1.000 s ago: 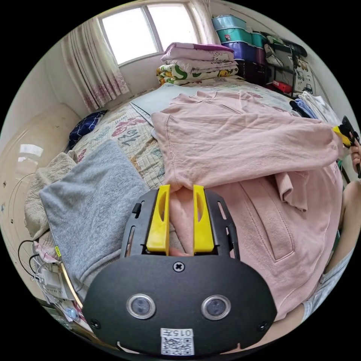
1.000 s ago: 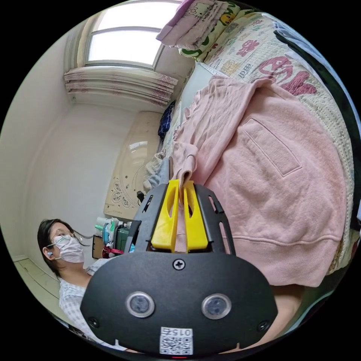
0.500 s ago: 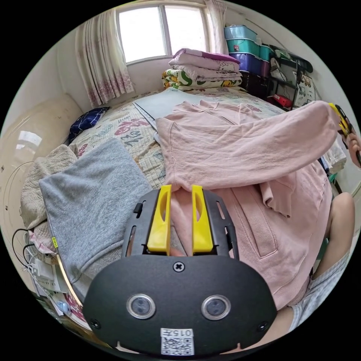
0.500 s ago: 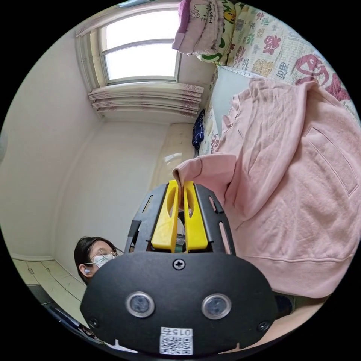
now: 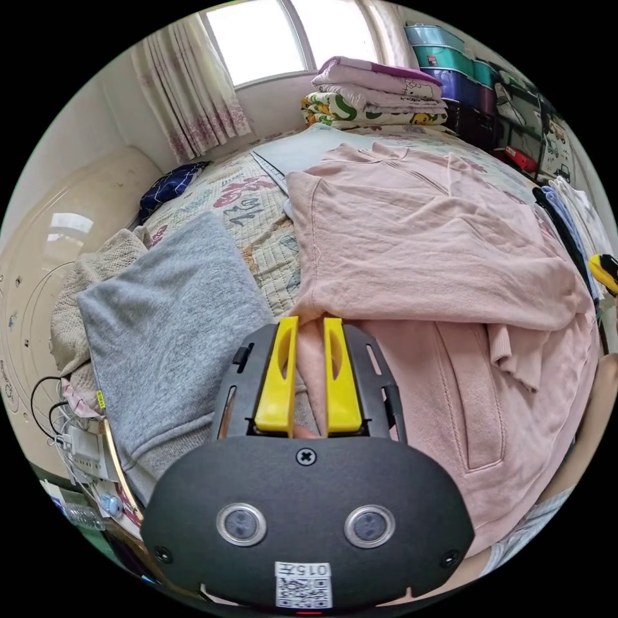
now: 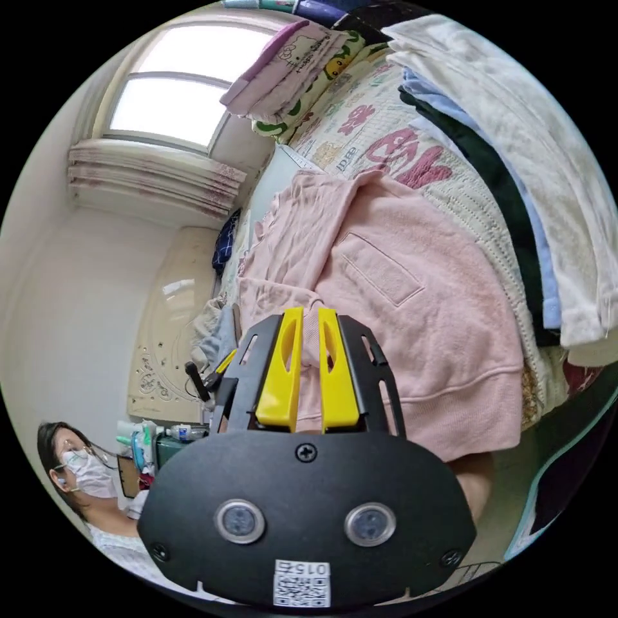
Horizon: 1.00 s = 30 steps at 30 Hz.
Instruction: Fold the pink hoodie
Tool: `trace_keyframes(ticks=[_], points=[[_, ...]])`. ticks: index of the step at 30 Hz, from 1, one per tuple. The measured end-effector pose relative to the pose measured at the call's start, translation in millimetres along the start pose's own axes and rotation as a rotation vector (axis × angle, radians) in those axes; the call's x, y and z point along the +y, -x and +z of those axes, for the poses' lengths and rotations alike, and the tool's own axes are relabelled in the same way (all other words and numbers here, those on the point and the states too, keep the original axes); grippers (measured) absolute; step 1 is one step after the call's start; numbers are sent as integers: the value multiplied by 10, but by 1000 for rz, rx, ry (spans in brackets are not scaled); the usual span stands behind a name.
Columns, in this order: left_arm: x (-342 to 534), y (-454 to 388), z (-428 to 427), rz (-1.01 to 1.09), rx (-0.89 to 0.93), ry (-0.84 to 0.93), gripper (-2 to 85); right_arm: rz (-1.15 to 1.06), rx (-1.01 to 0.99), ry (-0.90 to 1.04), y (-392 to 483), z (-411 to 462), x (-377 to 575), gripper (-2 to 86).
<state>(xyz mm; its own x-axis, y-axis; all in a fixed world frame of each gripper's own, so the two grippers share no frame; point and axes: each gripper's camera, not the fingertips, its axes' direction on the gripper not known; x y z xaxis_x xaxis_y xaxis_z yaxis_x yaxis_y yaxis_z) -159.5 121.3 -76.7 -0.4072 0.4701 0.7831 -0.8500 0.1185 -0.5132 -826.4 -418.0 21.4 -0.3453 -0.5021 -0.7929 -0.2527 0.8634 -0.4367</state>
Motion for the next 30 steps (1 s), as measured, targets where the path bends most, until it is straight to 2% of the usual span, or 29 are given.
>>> trace_keyframes(ticks=[5, 8, 10, 11, 12, 13, 16, 21, 26, 30], points=[[-23, 46, -121, -48, 18, 5, 57, -234, 117, 123, 384, 743, 91, 85], [87, 71, -632, -98, 123, -146, 60, -330, 184, 125, 453, 1097, 88, 99], [182, -202, -1004, 7, 279, -287, 63, -344, 199, 164, 353, 1408, 44, 105], [193, -309, -1064, 55, 339, -312, 64, -348, 202, 180, 320, 1495, 37, 106], [190, -562, -1135, 165, 471, -339, 66, -353, 215, 211, 252, 1675, 33, 108], [153, -864, -1143, 270, 589, -326, 71, -360, 232, 238, 184, 1857, 40, 110], [53, -1756, -1053, 462, 714, -237, 81, -375, 257, 279, 34, 2240, 78, 112], [97, -2940, -932, 647, 616, -204, 87, -358, 208, 273, -288, 2605, 206, 95], [15, -3364, -871, 622, 589, -232, 82, -367, 210, 314, -463, 2908, 206, 66], [-104, -3790, -610, 690, 552, -95, 74, -423, 233, 332, -548, 3165, 287, 47]])
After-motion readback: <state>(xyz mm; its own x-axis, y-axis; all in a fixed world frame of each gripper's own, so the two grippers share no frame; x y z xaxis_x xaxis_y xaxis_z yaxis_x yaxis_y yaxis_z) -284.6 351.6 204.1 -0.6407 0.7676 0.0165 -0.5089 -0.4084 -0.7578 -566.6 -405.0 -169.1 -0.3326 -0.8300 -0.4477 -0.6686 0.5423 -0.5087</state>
